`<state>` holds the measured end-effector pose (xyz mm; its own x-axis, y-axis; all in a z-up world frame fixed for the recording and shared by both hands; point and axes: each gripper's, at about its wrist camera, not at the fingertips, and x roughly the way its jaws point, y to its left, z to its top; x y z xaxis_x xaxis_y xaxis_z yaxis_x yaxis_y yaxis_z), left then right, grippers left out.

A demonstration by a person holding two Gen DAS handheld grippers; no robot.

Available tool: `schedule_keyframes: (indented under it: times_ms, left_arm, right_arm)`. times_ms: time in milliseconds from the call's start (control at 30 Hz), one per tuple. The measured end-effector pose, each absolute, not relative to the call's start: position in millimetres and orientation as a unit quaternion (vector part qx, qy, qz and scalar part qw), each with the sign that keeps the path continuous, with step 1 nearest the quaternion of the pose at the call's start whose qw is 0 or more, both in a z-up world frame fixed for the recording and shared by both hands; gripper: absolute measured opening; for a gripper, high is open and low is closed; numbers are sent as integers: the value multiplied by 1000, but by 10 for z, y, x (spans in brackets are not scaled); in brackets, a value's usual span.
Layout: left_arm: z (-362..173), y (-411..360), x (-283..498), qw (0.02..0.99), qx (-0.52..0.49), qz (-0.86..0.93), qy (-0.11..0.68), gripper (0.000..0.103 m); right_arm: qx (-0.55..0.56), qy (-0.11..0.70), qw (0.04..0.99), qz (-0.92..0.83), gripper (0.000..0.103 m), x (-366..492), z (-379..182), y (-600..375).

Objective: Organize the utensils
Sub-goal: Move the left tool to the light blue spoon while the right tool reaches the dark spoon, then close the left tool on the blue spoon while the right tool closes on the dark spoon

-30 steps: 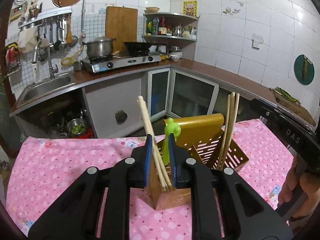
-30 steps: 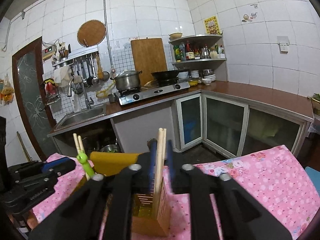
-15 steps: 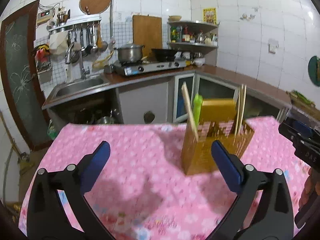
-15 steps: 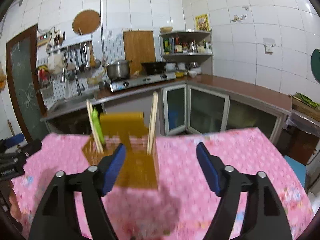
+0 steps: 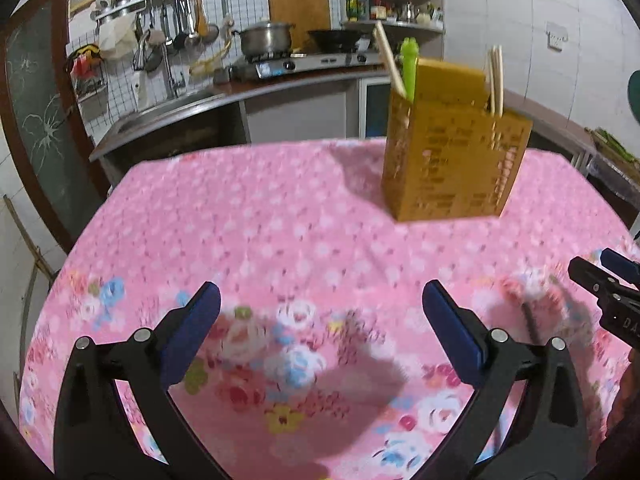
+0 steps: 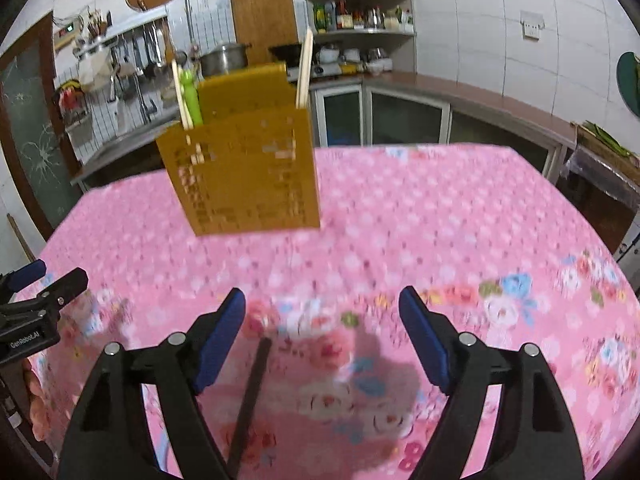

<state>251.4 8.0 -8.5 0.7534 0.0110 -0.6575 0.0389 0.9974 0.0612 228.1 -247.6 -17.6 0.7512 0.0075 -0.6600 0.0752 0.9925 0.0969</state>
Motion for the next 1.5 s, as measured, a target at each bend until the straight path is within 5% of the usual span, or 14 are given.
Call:
schedule_keyframes:
  times_ms: [233,400,533,667,967,1167,1400,1500]
  left_arm:
    - [-231,150,2539,923,12,-16,385,98]
    - [-285,148,2550,916,0,-23,399,98]
    - [-314,140,2556,914,-5,-24,405,98]
    - [-329,108,2559,911,-14,-30,411,98]
    - [-329,-274,2505,900,2,-67,430,96]
    - [-445,-587,2497,880,6,-100,465,84]
    - [-570,-904,2486,862,29,-117,492,60]
    - [-589,-989,2488,862,40,-118,492,41]
  right_arm:
    - [33,407,913,-18,71,2325,-487,-2254]
    - [26,436,900,-2,46,2356,-624,-2089]
    - [23,439,898,-2,38,2367,-648,-2051]
    - [17,440,898,0,14,2392,-635,-2012]
    - [44,446,894,6,9,2441,-586,-2353]
    - [70,450,890,-17,9,2427,-597,-2718]
    - [73,450,890,-9,9,2407,-628,-2817]
    - [67,450,891,-10,9,2413,-634,-2800]
